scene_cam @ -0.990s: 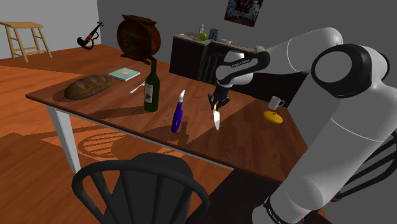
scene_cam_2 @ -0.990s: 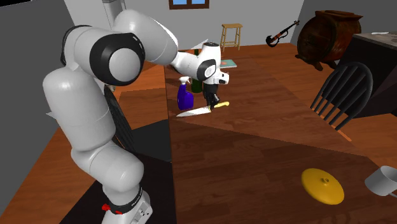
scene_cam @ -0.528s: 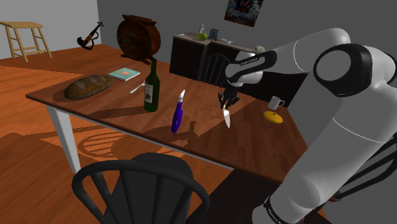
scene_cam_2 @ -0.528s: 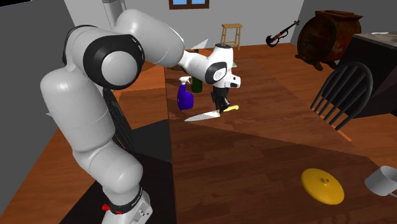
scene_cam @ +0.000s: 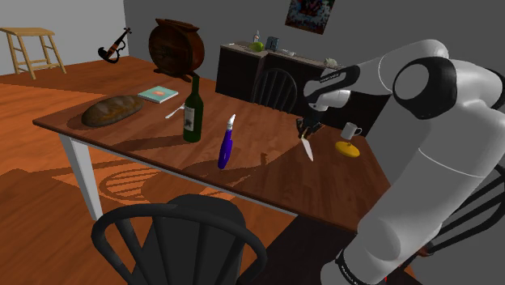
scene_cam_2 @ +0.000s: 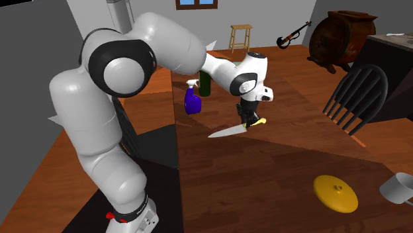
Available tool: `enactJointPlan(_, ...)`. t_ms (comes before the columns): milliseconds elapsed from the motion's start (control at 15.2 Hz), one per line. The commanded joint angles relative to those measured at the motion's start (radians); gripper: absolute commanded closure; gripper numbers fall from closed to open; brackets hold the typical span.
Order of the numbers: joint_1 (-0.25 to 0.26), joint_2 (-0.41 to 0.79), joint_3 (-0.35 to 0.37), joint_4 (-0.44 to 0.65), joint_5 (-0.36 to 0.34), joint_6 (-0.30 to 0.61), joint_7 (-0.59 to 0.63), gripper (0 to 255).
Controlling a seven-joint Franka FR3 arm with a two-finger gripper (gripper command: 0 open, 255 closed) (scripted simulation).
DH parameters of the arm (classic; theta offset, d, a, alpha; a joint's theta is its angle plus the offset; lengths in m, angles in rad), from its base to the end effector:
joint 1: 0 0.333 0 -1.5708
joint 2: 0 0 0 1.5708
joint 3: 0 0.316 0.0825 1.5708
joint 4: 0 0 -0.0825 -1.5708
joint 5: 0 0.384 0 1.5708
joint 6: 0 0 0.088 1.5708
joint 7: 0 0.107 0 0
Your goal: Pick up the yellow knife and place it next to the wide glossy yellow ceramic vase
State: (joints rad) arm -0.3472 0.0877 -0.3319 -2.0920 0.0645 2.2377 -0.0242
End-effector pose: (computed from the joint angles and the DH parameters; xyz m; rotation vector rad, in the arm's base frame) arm 0.4430 -0.3521 0.3895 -2.9540 1.0635 -0.1059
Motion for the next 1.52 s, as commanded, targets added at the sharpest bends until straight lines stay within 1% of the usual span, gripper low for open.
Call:
enactJointPlan(0, -0.027, 0.01, -0.02, 0.014, 0.009, -0.007, -0.053, 255)
enactJointPlan(330, -0.099, 0.072, -0.065, 0.09, 0.051, -0.032, -0.189, 255)
enactJointPlan(660, -0.179, 0.153, -0.097, 0.193, 0.102, -0.069, -0.318, 255)
enactJointPlan(1452, -0.194, 0.236, -0.076, 0.131, 0.156, 0.066, -0.357, 255)
